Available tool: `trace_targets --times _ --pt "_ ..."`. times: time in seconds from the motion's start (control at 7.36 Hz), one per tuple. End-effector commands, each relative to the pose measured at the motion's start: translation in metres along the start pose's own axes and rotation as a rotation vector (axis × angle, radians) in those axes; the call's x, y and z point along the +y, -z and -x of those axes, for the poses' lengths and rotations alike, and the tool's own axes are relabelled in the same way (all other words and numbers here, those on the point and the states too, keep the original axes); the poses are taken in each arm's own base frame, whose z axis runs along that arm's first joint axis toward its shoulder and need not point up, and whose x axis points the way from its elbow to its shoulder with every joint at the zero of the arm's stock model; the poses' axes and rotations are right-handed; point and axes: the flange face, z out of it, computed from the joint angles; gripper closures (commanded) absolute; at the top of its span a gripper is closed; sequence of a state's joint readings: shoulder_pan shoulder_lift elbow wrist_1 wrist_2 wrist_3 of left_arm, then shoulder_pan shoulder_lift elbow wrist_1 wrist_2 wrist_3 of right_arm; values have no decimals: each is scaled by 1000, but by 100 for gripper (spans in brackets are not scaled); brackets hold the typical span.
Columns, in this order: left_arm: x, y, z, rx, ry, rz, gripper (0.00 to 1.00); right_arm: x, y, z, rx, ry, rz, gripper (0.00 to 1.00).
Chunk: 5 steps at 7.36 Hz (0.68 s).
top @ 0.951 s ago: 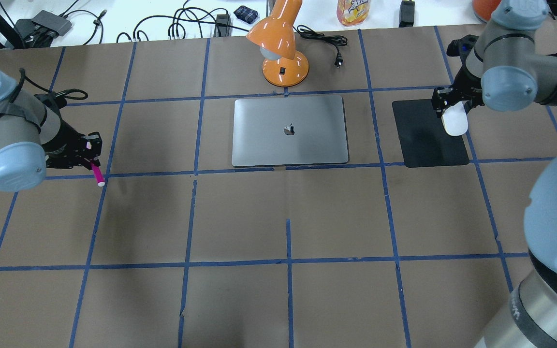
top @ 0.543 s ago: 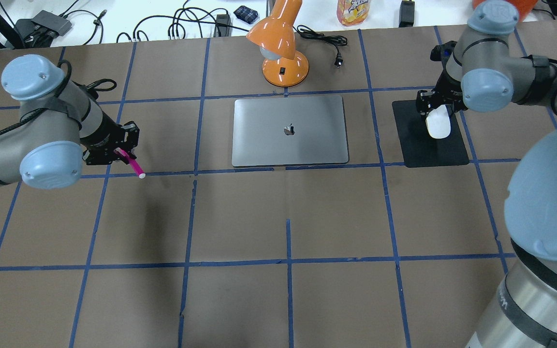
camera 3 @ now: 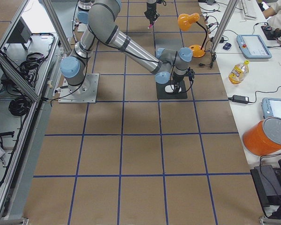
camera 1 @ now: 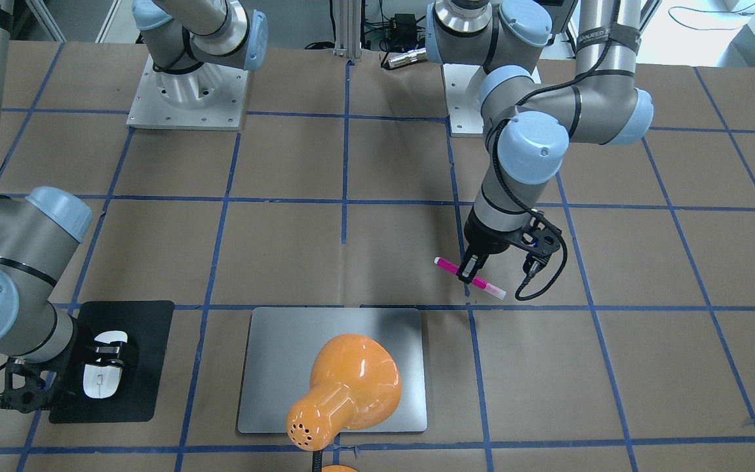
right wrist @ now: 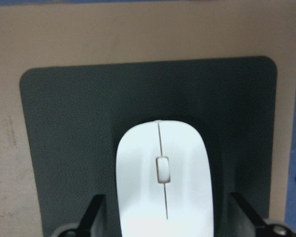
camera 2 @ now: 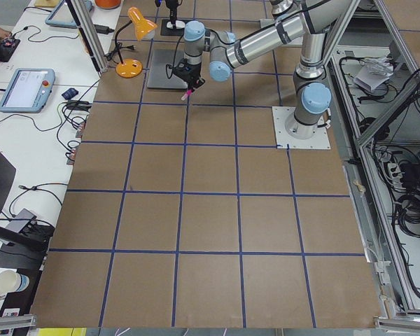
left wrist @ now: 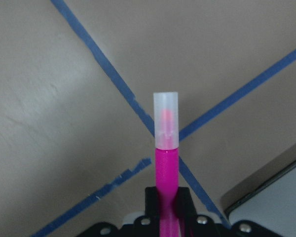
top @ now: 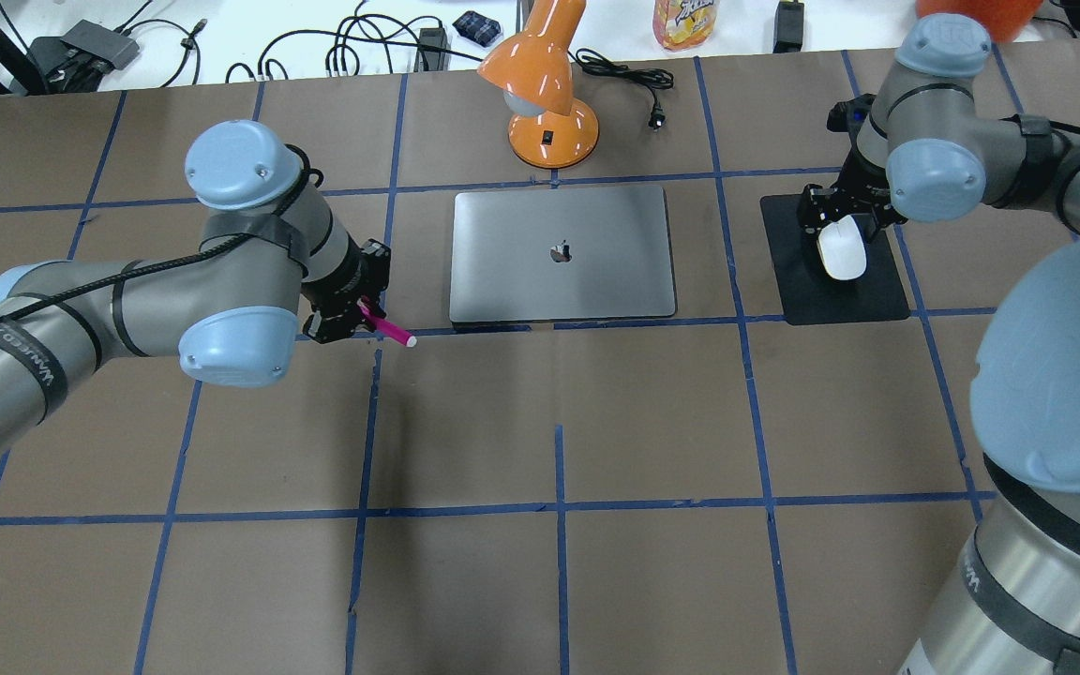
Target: Place pen and mouse around notebook
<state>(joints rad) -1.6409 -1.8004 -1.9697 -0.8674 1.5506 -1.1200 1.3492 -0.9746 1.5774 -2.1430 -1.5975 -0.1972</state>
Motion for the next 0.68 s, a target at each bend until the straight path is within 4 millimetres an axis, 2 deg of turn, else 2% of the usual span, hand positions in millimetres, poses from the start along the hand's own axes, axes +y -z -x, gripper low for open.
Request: trace_targets --times 0.0,0.27,0.41,0.54 --pt "49 -16 -10 -21 116 14 100 8 30 0 3 0 13 0" --pt "77 -27 -24 44 213 5 100 48 124 12 -4 -6 10 1" --pt "98 -34 -26 35 202 8 100 73 169 47 3 -55 -1 0" --pt "117 -34 -36 59 235 11 100 104 206 97 15 -92 0 0"
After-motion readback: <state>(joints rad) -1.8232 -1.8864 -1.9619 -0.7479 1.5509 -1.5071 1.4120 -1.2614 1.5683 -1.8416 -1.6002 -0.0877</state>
